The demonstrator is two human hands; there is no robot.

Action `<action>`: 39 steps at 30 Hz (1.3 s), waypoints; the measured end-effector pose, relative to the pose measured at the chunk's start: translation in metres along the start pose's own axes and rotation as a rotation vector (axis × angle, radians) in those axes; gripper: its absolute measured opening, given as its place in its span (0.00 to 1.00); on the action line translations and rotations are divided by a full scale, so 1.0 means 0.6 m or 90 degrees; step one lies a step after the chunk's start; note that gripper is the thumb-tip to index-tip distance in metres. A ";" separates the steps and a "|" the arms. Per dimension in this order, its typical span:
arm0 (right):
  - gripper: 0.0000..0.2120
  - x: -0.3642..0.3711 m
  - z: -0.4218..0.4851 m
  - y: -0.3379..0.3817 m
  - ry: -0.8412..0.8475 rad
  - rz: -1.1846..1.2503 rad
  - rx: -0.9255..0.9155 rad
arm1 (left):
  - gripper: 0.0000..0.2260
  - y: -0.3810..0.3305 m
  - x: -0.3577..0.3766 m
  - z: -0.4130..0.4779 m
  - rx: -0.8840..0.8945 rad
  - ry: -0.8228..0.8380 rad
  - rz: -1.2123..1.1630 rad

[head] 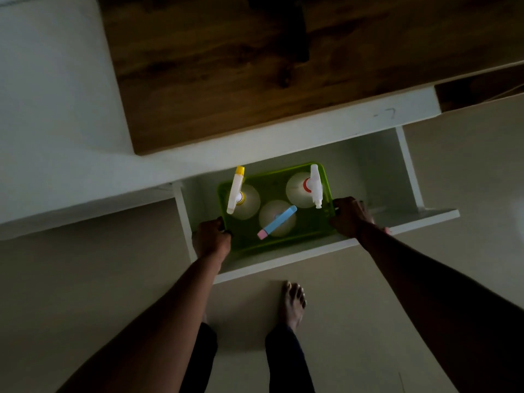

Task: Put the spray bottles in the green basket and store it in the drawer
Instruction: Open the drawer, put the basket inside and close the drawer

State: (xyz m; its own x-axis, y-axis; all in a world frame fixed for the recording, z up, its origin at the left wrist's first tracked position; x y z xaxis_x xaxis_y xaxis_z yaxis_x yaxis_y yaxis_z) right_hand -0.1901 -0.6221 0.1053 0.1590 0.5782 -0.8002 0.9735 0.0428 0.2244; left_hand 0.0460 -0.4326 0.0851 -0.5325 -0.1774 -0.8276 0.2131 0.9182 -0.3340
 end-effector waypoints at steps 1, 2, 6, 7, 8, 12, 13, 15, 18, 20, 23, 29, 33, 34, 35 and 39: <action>0.12 0.007 0.009 0.000 0.002 -0.017 0.000 | 0.06 0.000 0.010 0.006 -0.009 0.006 -0.011; 0.12 0.014 0.018 0.000 0.002 -0.033 -0.001 | 0.06 0.000 0.020 0.014 -0.008 0.017 -0.022; 0.08 0.037 0.052 0.002 -0.010 -0.093 -0.009 | 0.05 0.005 0.052 0.043 0.023 0.060 0.032; 0.08 0.043 0.060 0.003 -0.012 -0.101 -0.010 | 0.06 0.008 0.060 0.050 0.032 0.065 0.047; 0.08 0.050 0.067 0.004 -0.012 -0.103 -0.008 | 0.06 0.010 0.067 0.056 0.039 0.074 0.055; 0.10 0.077 0.087 0.001 -0.023 -0.096 -0.005 | 0.06 0.018 0.090 0.073 0.042 0.061 0.048; 0.10 0.084 0.091 0.000 -0.022 -0.095 -0.003 | 0.06 0.018 0.094 0.076 0.050 0.052 0.054; 0.10 0.095 0.098 -0.003 -0.022 -0.100 -0.002 | 0.06 0.019 0.101 0.084 0.072 0.033 0.072; 0.08 0.105 0.110 -0.006 -0.024 -0.106 -0.004 | 0.04 0.018 0.109 0.094 0.069 0.020 0.069; 0.08 0.106 0.114 -0.006 -0.017 -0.098 0.000 | 0.04 0.022 0.111 0.095 0.065 0.018 0.047; 0.10 0.103 0.111 -0.006 -0.008 -0.097 -0.006 | 0.08 0.026 0.107 0.093 0.065 0.027 0.020; 0.17 0.077 0.089 -0.006 0.001 -0.136 -0.051 | 0.22 0.011 0.086 0.087 0.068 0.055 0.055; 0.16 0.050 0.050 0.004 -0.016 -0.094 -0.113 | 0.28 -0.003 0.053 0.054 0.069 0.038 0.018; 0.16 0.045 0.036 0.006 -0.033 -0.081 -0.141 | 0.28 -0.006 0.043 0.042 0.075 0.034 -0.004; 0.15 0.039 0.018 0.008 -0.055 -0.070 -0.174 | 0.27 -0.011 0.029 0.026 0.084 0.027 -0.033; 0.14 0.025 -0.076 0.017 -0.183 -0.041 -0.279 | 0.20 -0.024 -0.031 -0.054 0.185 -0.034 -0.086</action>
State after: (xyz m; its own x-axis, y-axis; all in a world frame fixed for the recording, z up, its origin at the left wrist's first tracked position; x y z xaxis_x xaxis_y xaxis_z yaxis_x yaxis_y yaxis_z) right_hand -0.1855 -0.5760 0.1208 0.1997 0.3186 -0.9266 0.8329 0.4429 0.3318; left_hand 0.0265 -0.4310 0.1199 -0.5303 -0.3161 -0.7867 0.3723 0.7468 -0.5511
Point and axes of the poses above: each hand's wrist, its own z-axis towards the middle knuckle, its own x-axis out of the palm, y = z × x, the point moved 1 cm from there along z, towards the middle knuckle, and after that the axes turned 15 degrees about -y, right-handed, at the moved point
